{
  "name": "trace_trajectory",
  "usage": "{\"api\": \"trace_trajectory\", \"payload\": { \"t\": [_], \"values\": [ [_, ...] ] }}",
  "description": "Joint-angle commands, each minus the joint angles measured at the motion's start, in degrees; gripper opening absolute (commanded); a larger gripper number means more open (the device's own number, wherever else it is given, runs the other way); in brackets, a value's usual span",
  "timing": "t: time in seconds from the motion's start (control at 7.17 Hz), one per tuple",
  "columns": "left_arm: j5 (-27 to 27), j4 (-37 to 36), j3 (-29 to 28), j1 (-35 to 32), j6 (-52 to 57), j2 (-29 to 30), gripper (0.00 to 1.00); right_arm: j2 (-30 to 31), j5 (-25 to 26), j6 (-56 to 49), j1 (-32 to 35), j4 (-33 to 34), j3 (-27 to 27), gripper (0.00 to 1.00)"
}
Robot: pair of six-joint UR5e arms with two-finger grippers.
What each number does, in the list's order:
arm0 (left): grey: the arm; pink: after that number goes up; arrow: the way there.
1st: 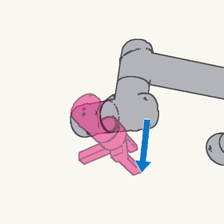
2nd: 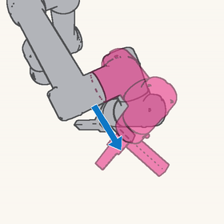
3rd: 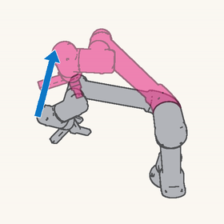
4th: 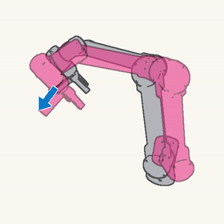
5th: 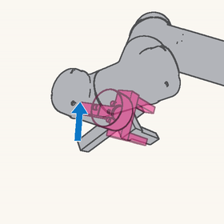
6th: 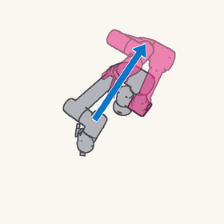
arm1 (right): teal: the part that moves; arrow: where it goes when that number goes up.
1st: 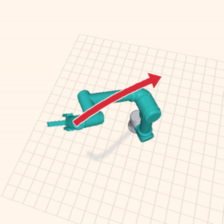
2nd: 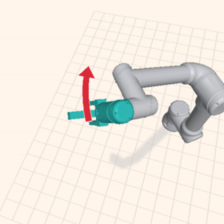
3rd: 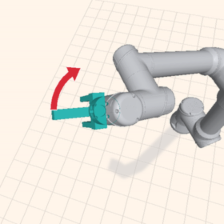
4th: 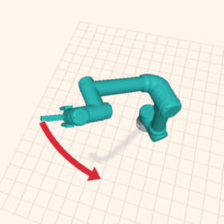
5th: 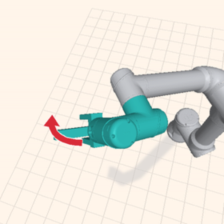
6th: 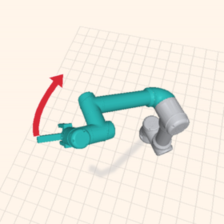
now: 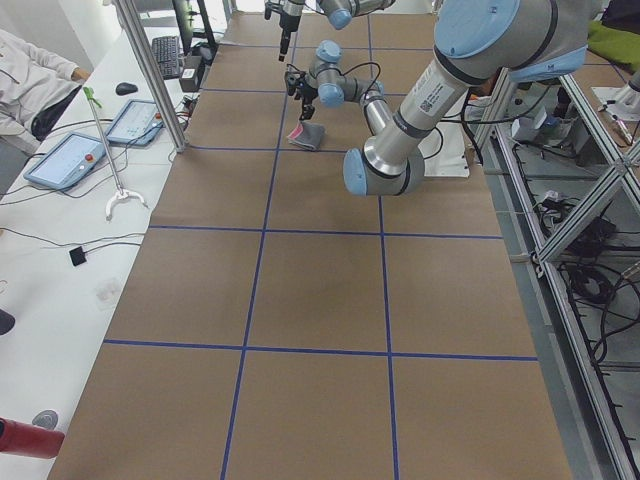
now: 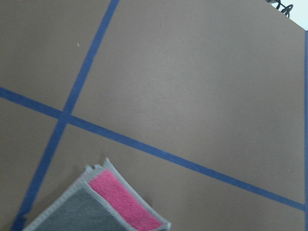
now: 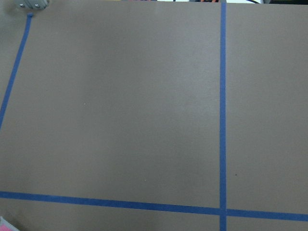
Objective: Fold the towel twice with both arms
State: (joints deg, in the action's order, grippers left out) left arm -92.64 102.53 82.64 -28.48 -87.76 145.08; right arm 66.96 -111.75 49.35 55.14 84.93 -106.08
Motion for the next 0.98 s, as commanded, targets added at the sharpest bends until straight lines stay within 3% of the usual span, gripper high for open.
{"api": "trace_trajectory", "payload": {
  "t": [0.0, 0.14, 0.28, 0.42, 0.84],
  "values": [
    [-5.26, -22.18, 14.85, -5.34, 16.39, -4.34, 1.00, 0.36, -1.35, -10.95, 4.60, 6.87, 0.09, 1.00],
    [-5.36, -30.20, 21.54, -7.97, 25.01, -7.32, 1.00, 0.53, -3.10, -19.13, 7.84, 10.22, 0.09, 1.00],
    [-6.84, -33.33, 26.82, -11.57, 32.84, -12.05, 1.00, 1.93, -5.38, -26.95, 11.35, 12.26, 0.09, 1.00],
    [-11.64, -33.18, 29.75, -16.56, 41.36, -18.19, 1.00, 4.29, -8.54, -34.16, 15.13, 12.37, 0.61, 1.00],
    [-22.12, -31.52, 29.87, -33.87, 66.24, -30.26, 1.00, 12.29, -12.25, -52.53, 25.68, 11.84, 4.20, 1.00]
  ]
}}
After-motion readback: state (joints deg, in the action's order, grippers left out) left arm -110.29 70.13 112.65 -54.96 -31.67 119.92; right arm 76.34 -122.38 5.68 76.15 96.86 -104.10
